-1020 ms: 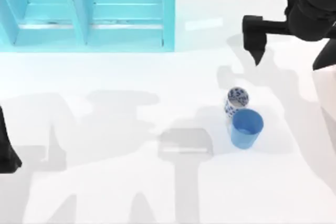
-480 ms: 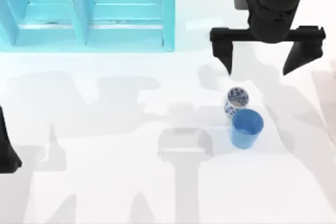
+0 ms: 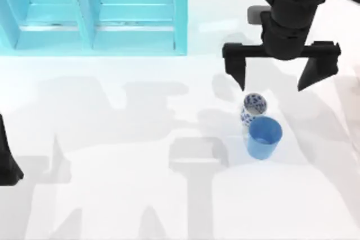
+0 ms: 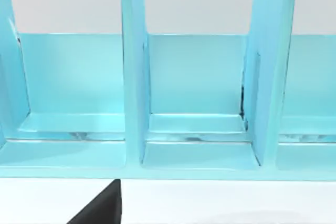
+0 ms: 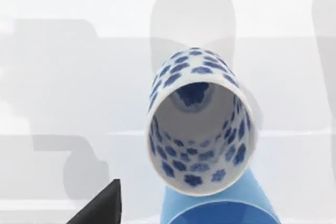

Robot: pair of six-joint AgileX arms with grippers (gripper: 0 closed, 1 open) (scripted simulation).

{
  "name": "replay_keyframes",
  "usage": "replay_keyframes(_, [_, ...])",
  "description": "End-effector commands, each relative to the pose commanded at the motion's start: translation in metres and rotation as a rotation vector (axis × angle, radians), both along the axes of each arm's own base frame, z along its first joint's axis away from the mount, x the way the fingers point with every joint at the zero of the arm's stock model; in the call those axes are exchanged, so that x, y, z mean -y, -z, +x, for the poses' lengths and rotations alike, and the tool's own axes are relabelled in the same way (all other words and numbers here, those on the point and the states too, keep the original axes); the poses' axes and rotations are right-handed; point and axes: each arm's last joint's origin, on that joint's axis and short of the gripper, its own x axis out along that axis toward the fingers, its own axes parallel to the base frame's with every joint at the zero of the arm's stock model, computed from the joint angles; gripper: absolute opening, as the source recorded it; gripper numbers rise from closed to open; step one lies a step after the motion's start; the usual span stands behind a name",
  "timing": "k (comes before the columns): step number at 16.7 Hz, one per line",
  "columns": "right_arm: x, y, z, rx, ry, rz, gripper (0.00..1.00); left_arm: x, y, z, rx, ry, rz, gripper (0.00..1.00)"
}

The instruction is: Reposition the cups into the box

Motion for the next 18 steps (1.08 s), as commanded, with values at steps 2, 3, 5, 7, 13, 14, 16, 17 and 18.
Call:
replay_keyframes(2, [-0.001, 0.025, 0.001, 0.012, 0.000, 0.006, 1.00, 0.000, 0.000, 0.000, 0.000, 0.000, 0.000, 1.00])
replay_keyframes(3, [-0.001, 0.037, 0.001, 0.016, 0.000, 0.008, 1.00, 0.000, 0.000, 0.000, 0.000, 0.000, 0.000, 1.00])
replay_keyframes(5, [0.000, 0.058, -0.001, 0.010, 0.000, 0.005, 1.00, 0.000, 0.000, 0.000, 0.000, 0.000, 0.000, 1.00])
replay_keyframes(7, [0.000, 0.067, -0.003, 0.006, 0.000, 0.003, 1.00, 0.000, 0.000, 0.000, 0.000, 0.000, 0.000, 1.00])
replay_keyframes(13, [0.000, 0.067, -0.003, 0.006, 0.000, 0.003, 0.77, 0.000, 0.000, 0.000, 0.000, 0.000, 0.000, 1.00])
replay_keyframes(14, [0.000, 0.067, -0.003, 0.006, 0.000, 0.003, 0.70, 0.000, 0.000, 0.000, 0.000, 0.000, 0.000, 1.00])
replay_keyframes(16, [0.000, 0.067, -0.003, 0.006, 0.000, 0.003, 0.55, 0.000, 0.000, 0.000, 0.000, 0.000, 0.000, 1.00])
replay_keyframes(17, [0.000, 0.067, -0.003, 0.006, 0.000, 0.003, 0.47, 0.000, 0.000, 0.000, 0.000, 0.000, 0.000, 1.00])
replay_keyframes(18, [0.000, 0.067, -0.003, 0.006, 0.000, 0.003, 0.40, 0.000, 0.000, 0.000, 0.000, 0.000, 0.000, 1.00])
